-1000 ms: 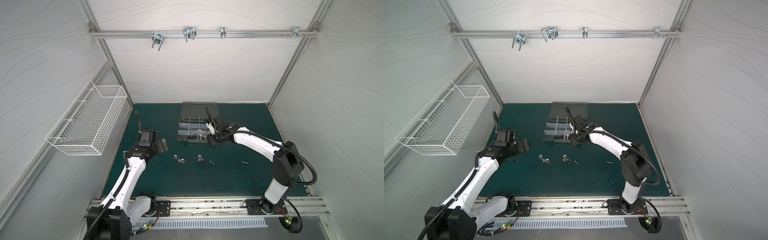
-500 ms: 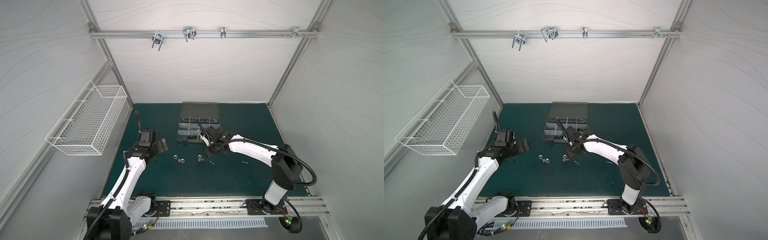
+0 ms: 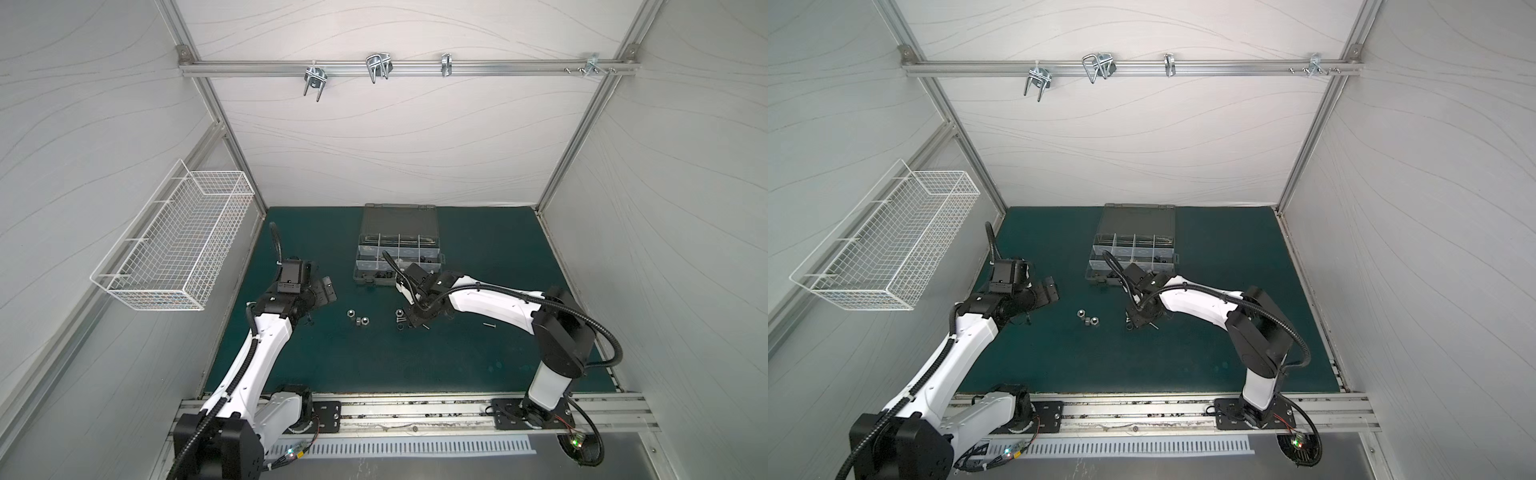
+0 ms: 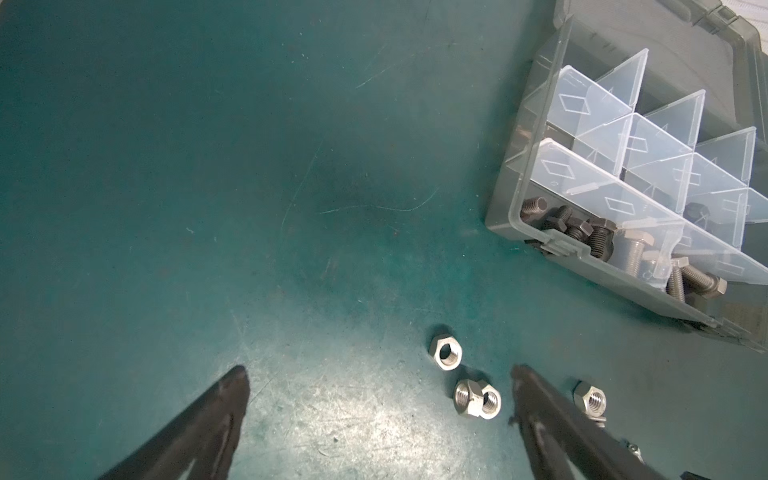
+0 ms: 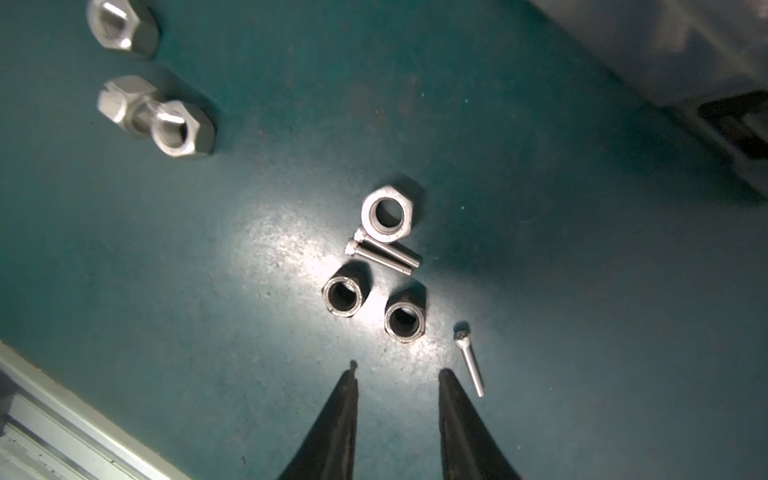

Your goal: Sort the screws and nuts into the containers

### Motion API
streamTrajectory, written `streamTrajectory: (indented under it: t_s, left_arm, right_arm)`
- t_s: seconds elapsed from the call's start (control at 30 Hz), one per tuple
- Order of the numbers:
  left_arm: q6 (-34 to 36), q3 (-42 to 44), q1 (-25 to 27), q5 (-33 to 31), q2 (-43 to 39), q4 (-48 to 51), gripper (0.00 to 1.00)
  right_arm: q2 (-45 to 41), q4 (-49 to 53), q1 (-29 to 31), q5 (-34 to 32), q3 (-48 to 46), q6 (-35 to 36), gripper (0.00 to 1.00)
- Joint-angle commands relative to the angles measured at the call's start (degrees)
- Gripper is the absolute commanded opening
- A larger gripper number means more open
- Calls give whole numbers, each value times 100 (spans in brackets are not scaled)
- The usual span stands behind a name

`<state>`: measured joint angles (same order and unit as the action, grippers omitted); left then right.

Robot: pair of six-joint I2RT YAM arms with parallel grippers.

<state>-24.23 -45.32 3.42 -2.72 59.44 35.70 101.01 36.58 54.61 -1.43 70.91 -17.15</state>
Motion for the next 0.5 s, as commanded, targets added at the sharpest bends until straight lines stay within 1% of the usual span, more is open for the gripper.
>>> streamTrajectory:
  t_s: [0.0, 0.47]
  left_arm:
    - [-47, -276, -34, -13, 24, -2, 99]
    - [-61, -284, -30, 17, 104, -2, 99]
  right_arm:
    - [119, 115, 78, 85, 9, -52, 35]
    - [386, 87, 85, 115, -6, -48, 33]
